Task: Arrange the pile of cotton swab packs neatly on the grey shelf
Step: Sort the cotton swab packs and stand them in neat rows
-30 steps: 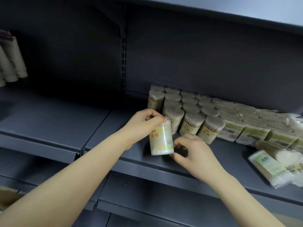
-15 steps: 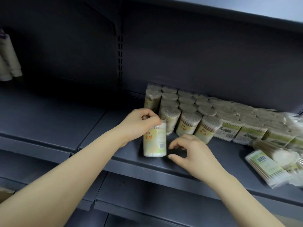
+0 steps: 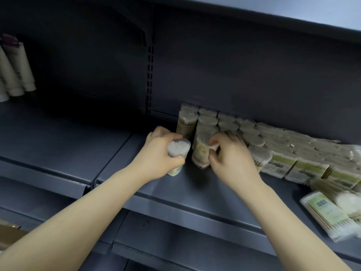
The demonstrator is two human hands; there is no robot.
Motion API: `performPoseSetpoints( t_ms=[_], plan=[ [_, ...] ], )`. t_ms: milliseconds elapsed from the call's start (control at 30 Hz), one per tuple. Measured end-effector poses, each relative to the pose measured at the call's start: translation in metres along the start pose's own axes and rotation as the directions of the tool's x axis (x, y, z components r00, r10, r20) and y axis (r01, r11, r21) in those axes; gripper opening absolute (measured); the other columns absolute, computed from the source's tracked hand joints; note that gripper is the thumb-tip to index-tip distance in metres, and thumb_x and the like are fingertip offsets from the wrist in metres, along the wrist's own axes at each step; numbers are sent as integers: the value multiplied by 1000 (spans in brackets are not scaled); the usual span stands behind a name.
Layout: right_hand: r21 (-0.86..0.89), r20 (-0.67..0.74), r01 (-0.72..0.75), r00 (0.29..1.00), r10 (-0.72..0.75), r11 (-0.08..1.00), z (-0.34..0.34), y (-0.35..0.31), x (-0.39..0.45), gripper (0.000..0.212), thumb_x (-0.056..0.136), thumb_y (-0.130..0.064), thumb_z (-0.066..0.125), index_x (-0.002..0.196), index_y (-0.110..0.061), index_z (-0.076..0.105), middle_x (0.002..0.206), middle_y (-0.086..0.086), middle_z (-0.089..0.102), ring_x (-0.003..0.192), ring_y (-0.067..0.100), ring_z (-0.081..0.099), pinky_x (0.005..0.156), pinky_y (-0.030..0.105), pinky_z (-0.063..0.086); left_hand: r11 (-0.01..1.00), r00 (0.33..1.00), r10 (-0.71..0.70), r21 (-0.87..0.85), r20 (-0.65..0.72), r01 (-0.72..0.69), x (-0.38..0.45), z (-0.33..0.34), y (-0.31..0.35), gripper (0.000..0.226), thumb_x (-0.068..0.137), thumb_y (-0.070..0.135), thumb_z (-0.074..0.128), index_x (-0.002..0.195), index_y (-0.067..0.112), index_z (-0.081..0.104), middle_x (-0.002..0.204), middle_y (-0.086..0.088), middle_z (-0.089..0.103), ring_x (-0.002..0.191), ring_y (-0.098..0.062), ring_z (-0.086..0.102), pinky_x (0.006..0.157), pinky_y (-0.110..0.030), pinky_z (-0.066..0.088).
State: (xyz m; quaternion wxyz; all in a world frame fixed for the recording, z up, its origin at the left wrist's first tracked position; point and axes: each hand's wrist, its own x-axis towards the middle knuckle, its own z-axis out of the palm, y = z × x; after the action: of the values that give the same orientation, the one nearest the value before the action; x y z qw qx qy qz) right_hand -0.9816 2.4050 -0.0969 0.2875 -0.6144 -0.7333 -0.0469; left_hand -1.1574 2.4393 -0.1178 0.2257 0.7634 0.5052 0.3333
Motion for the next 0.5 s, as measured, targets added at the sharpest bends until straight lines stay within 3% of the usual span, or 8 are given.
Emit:
performPoseSetpoints(
  t_ms=[233,500],
  plan=[
    [-74,164,-33,985,45,997,8,8,33,38,88,-8,41,123,-11,53,129,12,51,119,30,44,90,32,40,975,989,150,166,3,-148,2,1,-10,67,70,48,43,131,21,52,120,7,45,107,-14,38,86,-16,27],
    [-101,246,-84,963,107,991,13,4,52,36,93,-12,36,126,-10,50,134,12,48,121,30,44,95,33,40,961,980,199,198,-3,-195,11,3,-14,72,68,52,28,126,20,58,127,3,53,109,-23,43,86,-24,32]
  ],
)
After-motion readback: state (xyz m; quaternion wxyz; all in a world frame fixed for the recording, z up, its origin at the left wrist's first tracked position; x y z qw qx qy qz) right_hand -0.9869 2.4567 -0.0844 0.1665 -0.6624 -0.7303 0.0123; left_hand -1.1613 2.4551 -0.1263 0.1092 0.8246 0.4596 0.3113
